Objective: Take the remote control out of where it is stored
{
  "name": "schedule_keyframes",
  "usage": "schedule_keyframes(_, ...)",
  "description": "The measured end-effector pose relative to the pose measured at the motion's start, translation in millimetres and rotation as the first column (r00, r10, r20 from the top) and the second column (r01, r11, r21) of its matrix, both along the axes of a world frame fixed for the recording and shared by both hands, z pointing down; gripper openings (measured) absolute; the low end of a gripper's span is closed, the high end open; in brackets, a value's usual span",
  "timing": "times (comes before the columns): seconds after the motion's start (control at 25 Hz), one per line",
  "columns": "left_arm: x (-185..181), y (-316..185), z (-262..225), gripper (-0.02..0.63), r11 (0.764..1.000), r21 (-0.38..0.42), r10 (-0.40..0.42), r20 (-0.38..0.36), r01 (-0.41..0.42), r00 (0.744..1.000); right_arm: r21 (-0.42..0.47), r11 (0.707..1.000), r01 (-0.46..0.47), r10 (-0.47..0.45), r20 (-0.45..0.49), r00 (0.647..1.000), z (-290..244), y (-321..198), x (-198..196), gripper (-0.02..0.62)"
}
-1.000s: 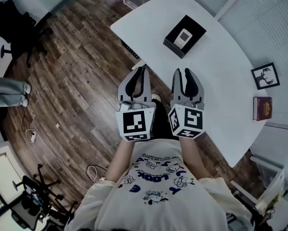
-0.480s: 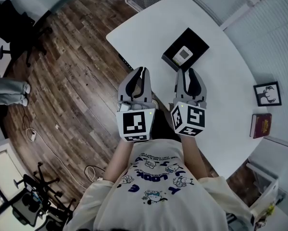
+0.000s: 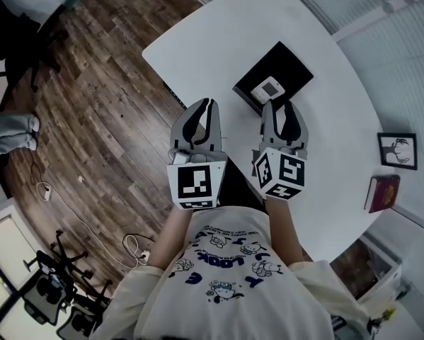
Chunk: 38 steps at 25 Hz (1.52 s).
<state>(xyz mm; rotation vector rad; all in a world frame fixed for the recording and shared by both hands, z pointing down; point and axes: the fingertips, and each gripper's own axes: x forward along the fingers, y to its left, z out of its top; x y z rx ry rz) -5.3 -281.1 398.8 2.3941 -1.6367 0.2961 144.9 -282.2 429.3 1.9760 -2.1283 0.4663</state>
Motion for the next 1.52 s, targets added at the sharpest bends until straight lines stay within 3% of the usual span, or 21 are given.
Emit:
schedule_keyframes(0.48, 12.2, -25.4, 39.1, 0.034, 0.997, -0.074, 0.024, 0.013, -0.023, 1.0, -0.081, 0.996, 0.027, -0.028, -0.009, 1.0, 40.6, -31.6, 8.7, 0.176)
schedule_keyframes(1.04, 11.2, -34.2, 58.4, 0.034, 0.993, -0.116, 0.018, 0.023, -0.015, 1.0, -0.1, 0.99, 0.103, -0.105, -0.013, 0.994, 55.4, -51.8, 3.7, 0.174)
schedule_keyframes(1.52, 5.2, -25.1, 61.3, 0.034, 0.992, -0.129, 0.003, 0.031, 0.001, 1.0, -0.092, 0.979, 0.181, -0.184, -0.025, 0.983, 52.8, -50.0, -8.8, 0.101)
